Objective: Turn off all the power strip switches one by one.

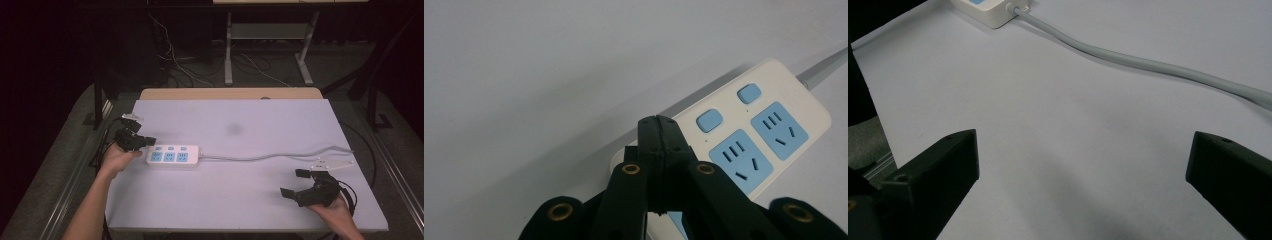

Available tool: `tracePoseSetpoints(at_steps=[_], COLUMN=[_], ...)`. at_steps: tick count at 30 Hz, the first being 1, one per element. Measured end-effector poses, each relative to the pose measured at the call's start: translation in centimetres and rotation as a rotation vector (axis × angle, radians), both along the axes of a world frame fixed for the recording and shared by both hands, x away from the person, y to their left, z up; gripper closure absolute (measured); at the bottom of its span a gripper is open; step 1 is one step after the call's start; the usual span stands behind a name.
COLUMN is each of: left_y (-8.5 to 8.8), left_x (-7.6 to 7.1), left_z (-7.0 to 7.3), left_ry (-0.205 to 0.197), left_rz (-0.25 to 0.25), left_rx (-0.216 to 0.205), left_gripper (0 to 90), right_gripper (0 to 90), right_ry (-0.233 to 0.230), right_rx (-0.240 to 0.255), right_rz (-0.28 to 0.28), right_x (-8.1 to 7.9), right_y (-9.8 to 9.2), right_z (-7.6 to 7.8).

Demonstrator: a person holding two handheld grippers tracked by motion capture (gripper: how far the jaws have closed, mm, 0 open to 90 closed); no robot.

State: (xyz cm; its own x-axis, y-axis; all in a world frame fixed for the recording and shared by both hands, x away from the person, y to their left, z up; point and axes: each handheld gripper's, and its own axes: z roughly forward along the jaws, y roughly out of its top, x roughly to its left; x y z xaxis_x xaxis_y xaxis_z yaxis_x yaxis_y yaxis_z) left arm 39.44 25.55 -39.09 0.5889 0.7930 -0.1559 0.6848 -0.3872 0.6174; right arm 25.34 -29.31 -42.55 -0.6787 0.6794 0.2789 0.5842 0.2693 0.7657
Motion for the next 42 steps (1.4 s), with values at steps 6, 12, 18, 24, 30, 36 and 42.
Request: tracePoseSetpoints(at_steps=[6, 12, 18, 24, 30, 36, 42], left_y=[-0.4, -0.6, -0.7, -1.2, -1.2, -1.2, -1.2], left_x=[0.1, 0.2, 0.3, 0.4, 0.5, 0.7, 0.7], left_z=[-0.3, -0.5, -0.8, -1.1, -1.4, -1.5, -1.4], left_ry=[0.009, 0.015, 0.026, 0.031, 0.040, 0.054, 0.058], left_rz=[-0.013, -0.019, -0.023, -0.036, -0.035, -0.033, -0.031], left_rx=[0.013, 0.018, 0.028, 0.041, 0.036, 0.023, 0.025], left_gripper=[89.1, 89.1, 89.1, 89.1, 89.1, 89.2, 89.4], right_gripper=[0.3, 0.3, 0.3, 0.3, 0.2, 0.2, 0.3], right_ry=[0.001, 0.002, 0.003, 0.006, 0.006, 0.006, 0.005], right_rx=[0.001, 0.002, 0.000, -0.003, -0.001, 0.000, -0.001], right_rz=[-0.001, -0.001, 0.000, 0.001, 0.000, -0.001, 0.000], right_x=[0.0, 0.0, 0.0, 0.0, 0.0, 0.0, -0.1], right_y=[0.0, 0.0, 0.0, 0.0, 0.0, -0.1, -0.1], right_z=[0.0, 0.0, 0.0, 0.0, 0.0, 0.0, 0.0])
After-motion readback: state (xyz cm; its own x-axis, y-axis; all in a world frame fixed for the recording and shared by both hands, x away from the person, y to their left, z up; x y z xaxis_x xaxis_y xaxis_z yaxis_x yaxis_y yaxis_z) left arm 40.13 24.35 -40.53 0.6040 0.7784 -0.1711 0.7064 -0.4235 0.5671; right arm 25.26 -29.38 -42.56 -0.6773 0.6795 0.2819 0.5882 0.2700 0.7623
